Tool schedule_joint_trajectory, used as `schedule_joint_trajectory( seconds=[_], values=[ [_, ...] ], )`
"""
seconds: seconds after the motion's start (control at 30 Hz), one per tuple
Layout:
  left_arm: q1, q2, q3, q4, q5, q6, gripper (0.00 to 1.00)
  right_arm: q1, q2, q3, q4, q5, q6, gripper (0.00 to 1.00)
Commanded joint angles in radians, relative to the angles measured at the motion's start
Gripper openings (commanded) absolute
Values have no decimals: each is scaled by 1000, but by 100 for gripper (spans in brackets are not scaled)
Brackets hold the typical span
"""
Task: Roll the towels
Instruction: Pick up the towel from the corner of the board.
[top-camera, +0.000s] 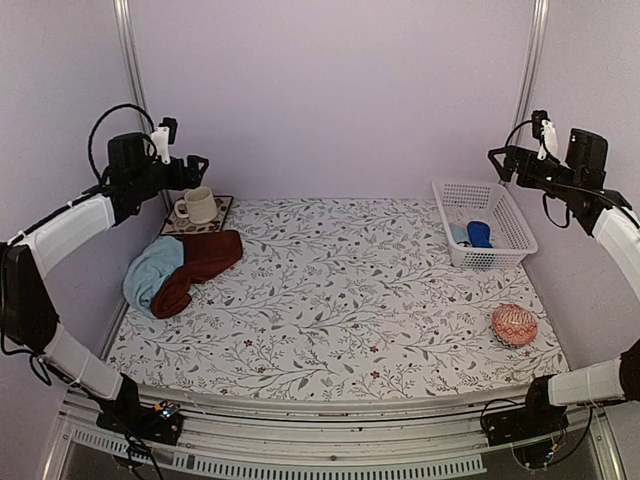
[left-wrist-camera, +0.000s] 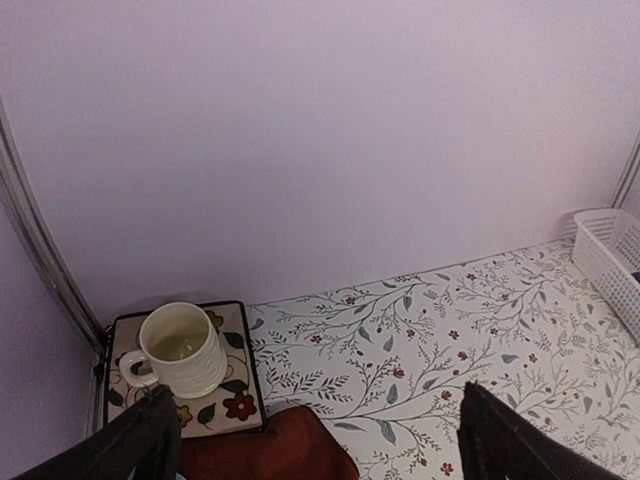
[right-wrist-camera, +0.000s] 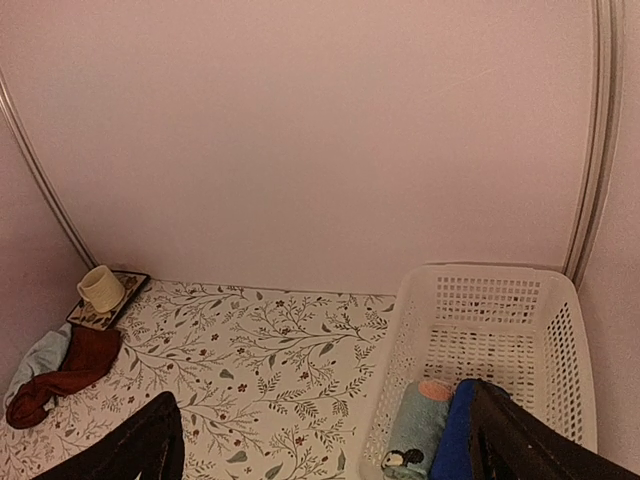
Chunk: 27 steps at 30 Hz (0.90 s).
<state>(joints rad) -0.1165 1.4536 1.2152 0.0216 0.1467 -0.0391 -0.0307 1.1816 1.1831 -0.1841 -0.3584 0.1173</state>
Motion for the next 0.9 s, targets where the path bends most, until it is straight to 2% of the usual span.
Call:
schedule_joint_trajectory(
  seconds=[0.0, 0.17, 0.37, 0.57, 0.87],
  values=[
    [63, 24, 55, -47, 72, -102, 97, -16, 46, 80, -52, -42, 49, 99],
    [119, -3, 40, -52, 139, -154, 97, -17, 130, 130, -45, -145, 73, 99],
    [124, -18, -13, -122, 106, -164, 97, 95, 277, 240, -135, -107, 3, 99],
    [49, 36, 12, -257, -47, -120, 97, 210, 436, 324, -162, -81, -32, 99],
    [-67, 178, -7, -297, -114, -80, 96, 312, 609, 414, -241, -3, -103, 99]
  ],
)
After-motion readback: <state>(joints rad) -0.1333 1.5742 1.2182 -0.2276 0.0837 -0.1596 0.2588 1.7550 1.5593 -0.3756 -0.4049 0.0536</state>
